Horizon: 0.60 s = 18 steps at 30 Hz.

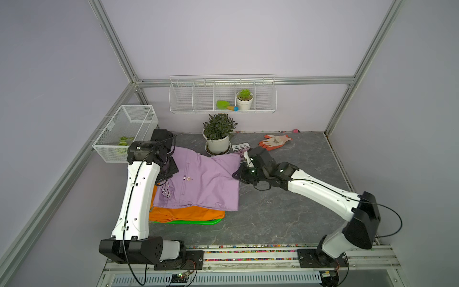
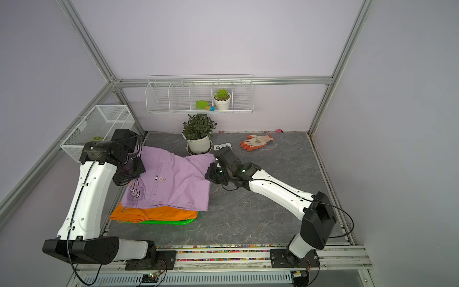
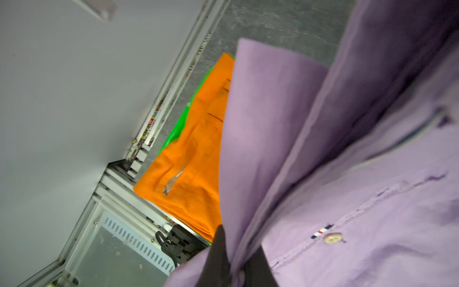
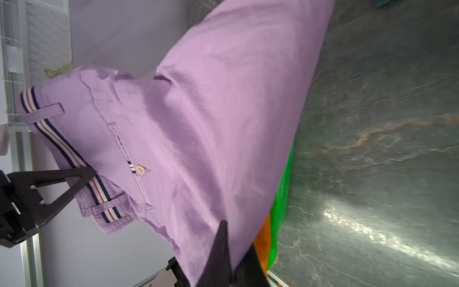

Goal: Put the folded long pants in the basket
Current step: Move the basket to the center of the board.

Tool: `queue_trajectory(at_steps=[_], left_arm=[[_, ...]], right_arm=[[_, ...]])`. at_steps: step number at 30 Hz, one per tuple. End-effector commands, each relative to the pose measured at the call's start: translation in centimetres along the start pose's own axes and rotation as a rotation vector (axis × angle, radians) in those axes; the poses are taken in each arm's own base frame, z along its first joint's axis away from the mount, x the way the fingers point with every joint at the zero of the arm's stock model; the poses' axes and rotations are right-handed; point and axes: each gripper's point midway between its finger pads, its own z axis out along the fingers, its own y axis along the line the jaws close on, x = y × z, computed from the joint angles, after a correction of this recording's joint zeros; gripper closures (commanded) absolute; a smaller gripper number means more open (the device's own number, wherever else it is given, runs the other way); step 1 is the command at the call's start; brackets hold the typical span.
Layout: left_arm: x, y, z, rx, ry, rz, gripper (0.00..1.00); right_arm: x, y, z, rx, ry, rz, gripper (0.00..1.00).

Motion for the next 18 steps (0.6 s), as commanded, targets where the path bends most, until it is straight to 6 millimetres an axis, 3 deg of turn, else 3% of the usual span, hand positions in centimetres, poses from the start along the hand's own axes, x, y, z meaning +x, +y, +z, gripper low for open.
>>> queue_trajectory(at_steps=[1,6,11,18], left_arm=[[-2.0,2.4,1.1,-0.143,-0.053,-0.030,1.00],[-2.7,2.9,3.0,-0.196,-0.043,-0.053,1.00],[-1.7,2.0,5.9,-0.165,0.011,-0.040,1.00],[1.0,-0.7,7.8,-0.002,0.109,-0.017,1.00]], right_arm=[[0.7,1.9,2.0,-0.011,-0.021,0.004,1.00],[3.7,0.6,6.2,0.045,0.032,-0.045,1.00],[5.9,-3.4,9.4,0.132,0.108,-0.050,1.00],[8.4,-9.5,10.3,0.227,0.193,-0.069,1.00]])
